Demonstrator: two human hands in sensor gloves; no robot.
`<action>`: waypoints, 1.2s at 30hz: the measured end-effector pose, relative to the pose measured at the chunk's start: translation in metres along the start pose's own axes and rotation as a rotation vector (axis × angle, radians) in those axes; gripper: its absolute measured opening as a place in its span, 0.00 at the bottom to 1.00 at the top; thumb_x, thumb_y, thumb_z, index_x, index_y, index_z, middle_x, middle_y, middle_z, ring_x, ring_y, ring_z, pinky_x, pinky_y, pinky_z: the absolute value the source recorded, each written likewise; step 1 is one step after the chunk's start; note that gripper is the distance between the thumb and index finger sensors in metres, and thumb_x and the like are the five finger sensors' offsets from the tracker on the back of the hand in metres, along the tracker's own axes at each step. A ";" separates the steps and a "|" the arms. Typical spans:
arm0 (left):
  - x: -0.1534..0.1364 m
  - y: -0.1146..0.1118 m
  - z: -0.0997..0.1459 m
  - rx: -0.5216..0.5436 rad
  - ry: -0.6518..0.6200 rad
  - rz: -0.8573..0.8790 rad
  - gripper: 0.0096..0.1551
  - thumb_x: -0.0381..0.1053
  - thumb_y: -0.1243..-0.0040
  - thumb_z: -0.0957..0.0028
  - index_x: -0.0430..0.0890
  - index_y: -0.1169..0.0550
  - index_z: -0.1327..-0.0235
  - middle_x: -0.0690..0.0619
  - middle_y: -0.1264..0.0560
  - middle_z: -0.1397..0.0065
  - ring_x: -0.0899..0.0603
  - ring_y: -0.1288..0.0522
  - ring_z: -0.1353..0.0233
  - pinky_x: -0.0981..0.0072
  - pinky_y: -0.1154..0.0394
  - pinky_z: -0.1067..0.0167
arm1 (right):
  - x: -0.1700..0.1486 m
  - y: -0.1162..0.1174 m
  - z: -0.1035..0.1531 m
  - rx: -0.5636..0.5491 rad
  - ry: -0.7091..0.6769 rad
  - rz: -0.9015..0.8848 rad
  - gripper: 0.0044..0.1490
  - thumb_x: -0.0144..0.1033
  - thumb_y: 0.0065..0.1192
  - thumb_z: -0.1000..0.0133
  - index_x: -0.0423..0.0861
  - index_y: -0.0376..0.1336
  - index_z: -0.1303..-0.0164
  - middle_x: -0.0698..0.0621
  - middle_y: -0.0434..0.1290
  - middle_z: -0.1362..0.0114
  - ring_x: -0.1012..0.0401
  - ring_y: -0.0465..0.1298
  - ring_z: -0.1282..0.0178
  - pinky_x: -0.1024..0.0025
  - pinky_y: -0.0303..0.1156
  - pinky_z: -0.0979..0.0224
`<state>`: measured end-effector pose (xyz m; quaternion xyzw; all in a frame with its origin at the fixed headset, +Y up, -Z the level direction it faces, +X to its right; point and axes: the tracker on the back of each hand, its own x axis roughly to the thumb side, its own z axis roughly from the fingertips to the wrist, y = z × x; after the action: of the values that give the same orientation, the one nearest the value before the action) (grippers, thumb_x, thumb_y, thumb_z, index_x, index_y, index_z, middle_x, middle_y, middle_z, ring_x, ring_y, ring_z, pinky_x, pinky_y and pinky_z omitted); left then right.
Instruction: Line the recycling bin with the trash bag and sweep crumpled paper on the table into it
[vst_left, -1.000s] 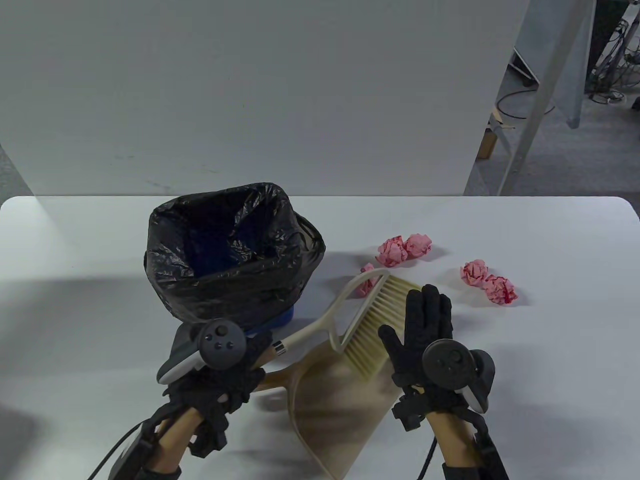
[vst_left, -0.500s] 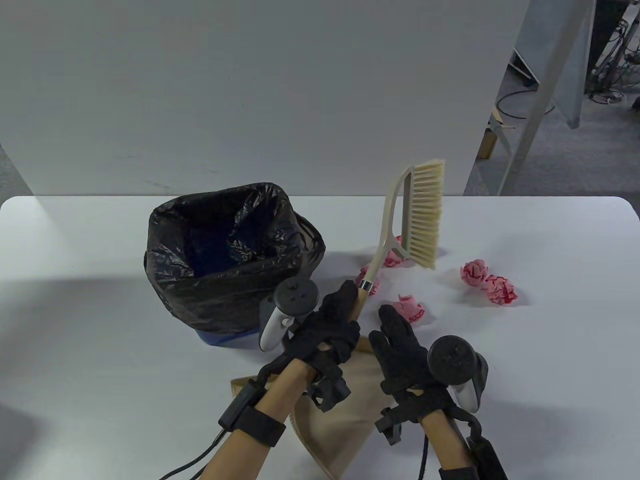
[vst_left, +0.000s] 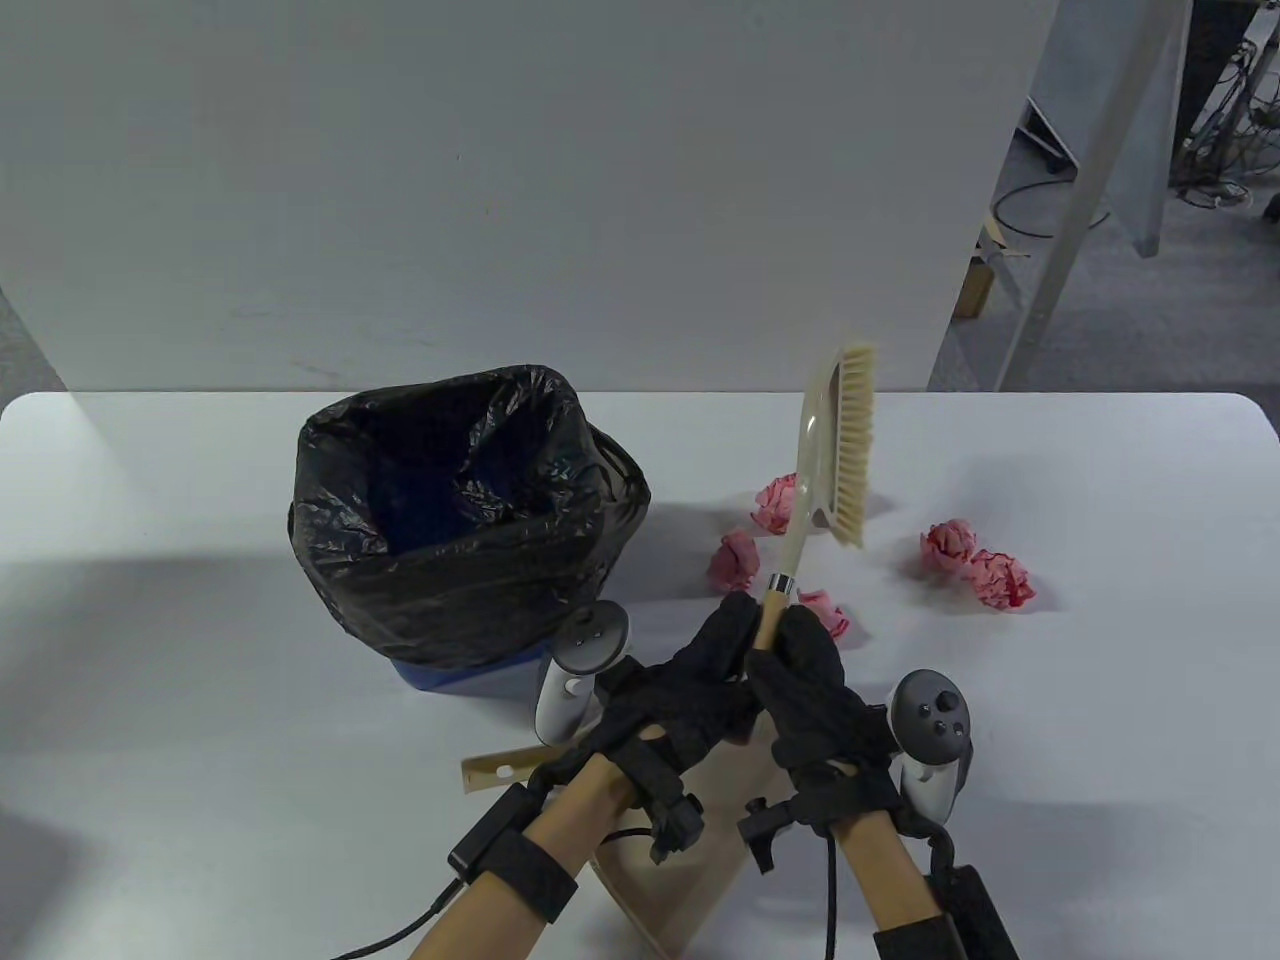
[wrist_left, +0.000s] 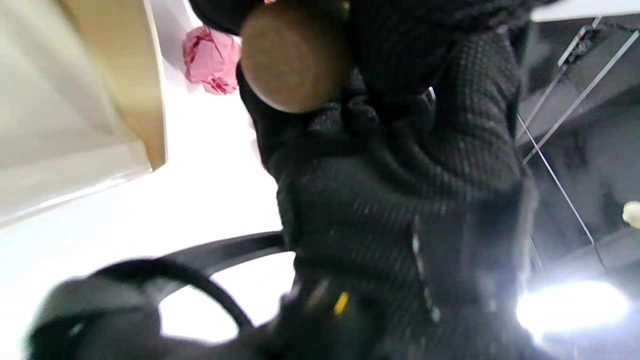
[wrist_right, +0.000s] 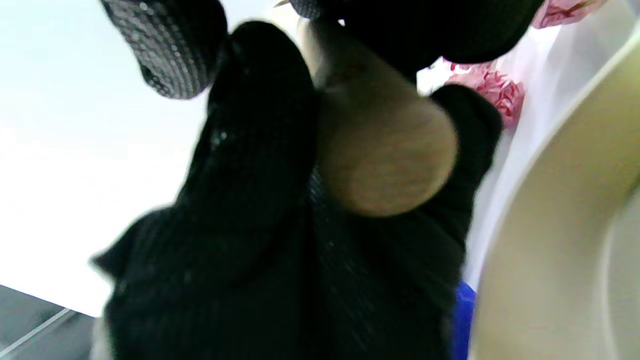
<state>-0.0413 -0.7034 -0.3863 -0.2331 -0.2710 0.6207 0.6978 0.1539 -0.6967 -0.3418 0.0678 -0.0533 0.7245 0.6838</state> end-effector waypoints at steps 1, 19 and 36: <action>0.002 -0.003 0.000 -0.016 -0.011 -0.009 0.54 0.49 0.36 0.39 0.58 0.60 0.15 0.54 0.60 0.07 0.41 0.51 0.10 0.36 0.43 0.19 | 0.000 -0.002 0.000 -0.018 0.000 -0.012 0.53 0.47 0.56 0.36 0.29 0.36 0.20 0.25 0.49 0.21 0.35 0.60 0.31 0.34 0.60 0.30; 0.066 0.018 0.060 0.055 -0.075 -0.803 0.45 0.64 0.47 0.38 0.60 0.52 0.12 0.56 0.58 0.07 0.35 0.65 0.11 0.25 0.58 0.24 | 0.026 -0.011 0.008 0.021 -0.095 0.117 0.41 0.30 0.42 0.36 0.26 0.36 0.20 0.25 0.53 0.23 0.43 0.68 0.37 0.55 0.77 0.40; 0.014 0.052 0.106 -0.025 0.268 -0.999 0.49 0.70 0.51 0.40 0.59 0.56 0.13 0.54 0.62 0.08 0.34 0.65 0.12 0.24 0.56 0.24 | -0.005 -0.005 0.005 0.299 0.313 0.085 0.40 0.34 0.40 0.34 0.25 0.39 0.21 0.26 0.58 0.25 0.49 0.75 0.46 0.68 0.81 0.54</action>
<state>-0.1493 -0.6846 -0.3406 -0.1610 -0.2646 0.1733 0.9349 0.1593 -0.7024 -0.3379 0.0528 0.1588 0.7541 0.6351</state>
